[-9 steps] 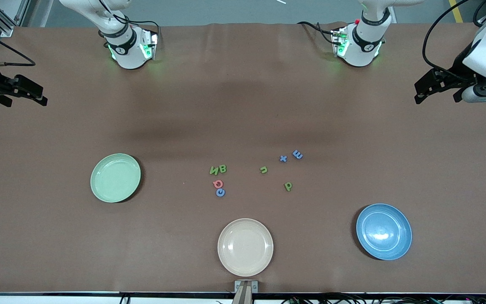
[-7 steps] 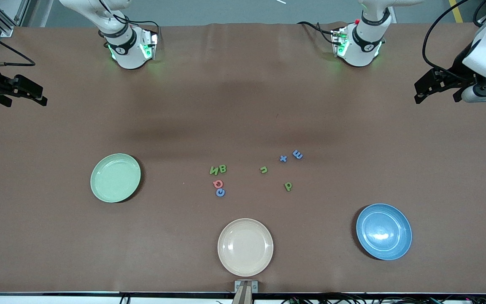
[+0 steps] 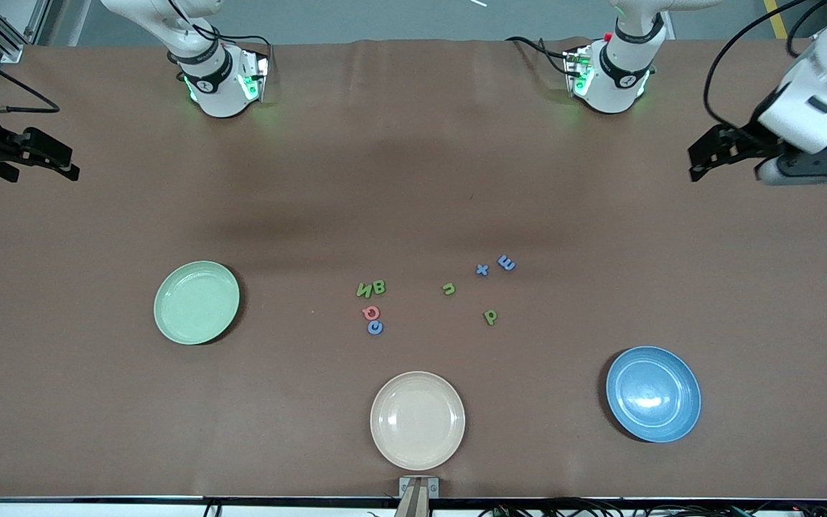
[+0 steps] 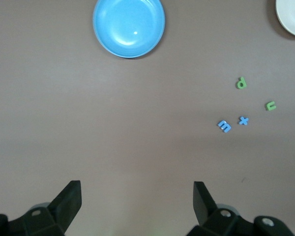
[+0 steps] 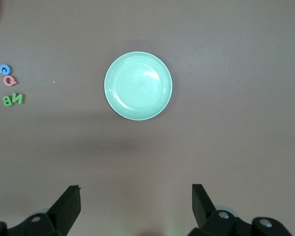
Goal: Sort upper and lower case letters into plates
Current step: 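Move both grippers from rest toward the scattered letters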
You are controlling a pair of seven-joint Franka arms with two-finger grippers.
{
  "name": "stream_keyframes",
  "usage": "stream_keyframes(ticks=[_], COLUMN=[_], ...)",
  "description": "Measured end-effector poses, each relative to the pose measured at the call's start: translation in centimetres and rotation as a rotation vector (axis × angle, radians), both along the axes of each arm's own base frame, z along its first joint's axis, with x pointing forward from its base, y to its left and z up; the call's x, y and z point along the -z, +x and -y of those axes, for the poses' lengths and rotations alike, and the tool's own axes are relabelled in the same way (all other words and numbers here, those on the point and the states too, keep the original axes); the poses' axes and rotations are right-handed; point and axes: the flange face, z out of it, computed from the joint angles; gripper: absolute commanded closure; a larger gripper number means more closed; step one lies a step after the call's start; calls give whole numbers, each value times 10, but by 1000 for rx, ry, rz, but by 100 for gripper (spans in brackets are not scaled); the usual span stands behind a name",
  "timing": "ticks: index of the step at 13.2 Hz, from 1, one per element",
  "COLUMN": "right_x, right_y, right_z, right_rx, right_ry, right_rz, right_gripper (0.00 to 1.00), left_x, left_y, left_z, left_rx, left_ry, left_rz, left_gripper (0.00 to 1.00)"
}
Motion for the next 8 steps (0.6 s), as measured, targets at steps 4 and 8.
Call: stream_keyframes(ticks=[4,8], right_x=[-7,58], right_y=[3,46], right_z=[0,-1], right_rx=[-1,-4], right_ry=[-3,-3], right_rz=[22,-60], right_gripper=[0,0], left_x=[82,182], left_y=[16,18], left_z=[63,105], left_rx=[-88,-242], left_ry=[-12,-48], left_rz=[-9,-10], left_gripper=[0,0])
